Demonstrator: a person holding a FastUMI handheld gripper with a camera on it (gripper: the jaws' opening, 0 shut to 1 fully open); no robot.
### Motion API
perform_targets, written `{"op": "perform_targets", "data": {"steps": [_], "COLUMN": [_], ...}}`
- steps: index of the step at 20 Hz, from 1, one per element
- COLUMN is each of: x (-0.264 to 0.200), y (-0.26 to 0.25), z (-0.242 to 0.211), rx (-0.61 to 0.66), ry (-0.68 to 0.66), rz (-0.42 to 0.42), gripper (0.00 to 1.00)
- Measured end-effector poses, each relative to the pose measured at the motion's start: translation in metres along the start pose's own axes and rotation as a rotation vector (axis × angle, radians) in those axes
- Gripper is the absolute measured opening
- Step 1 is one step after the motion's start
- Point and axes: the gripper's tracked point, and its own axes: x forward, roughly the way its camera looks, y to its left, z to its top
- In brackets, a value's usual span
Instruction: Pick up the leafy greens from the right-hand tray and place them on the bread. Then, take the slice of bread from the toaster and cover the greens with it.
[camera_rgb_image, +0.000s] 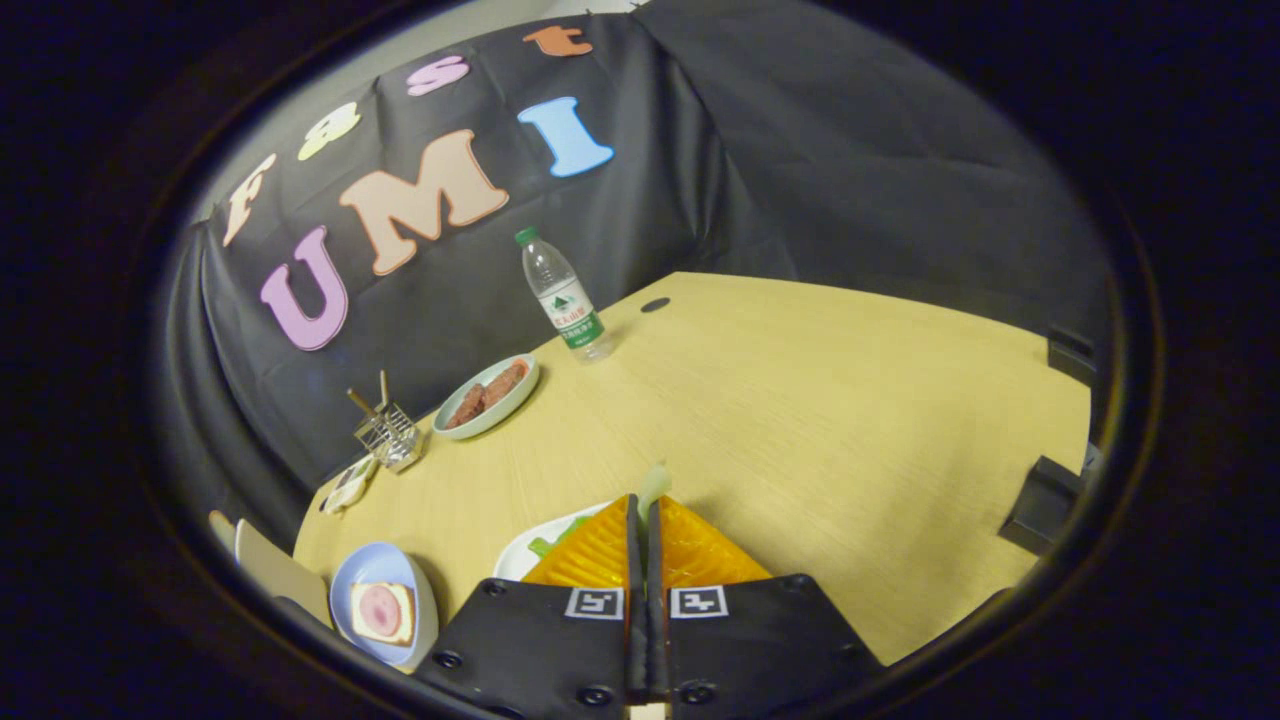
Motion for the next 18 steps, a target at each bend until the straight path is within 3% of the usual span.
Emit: {"op": "perform_targets", "data": {"steps": [12, 18], "x": [-0.054, -0.085], "y": [0.126, 0.207], "z": [0.03, 0.025], "rx": [-0.088, -0.038], "ry": [-0.119, -0.138], "rz": [0.178, 0.289], "gripper": [0.03, 0.03]}}
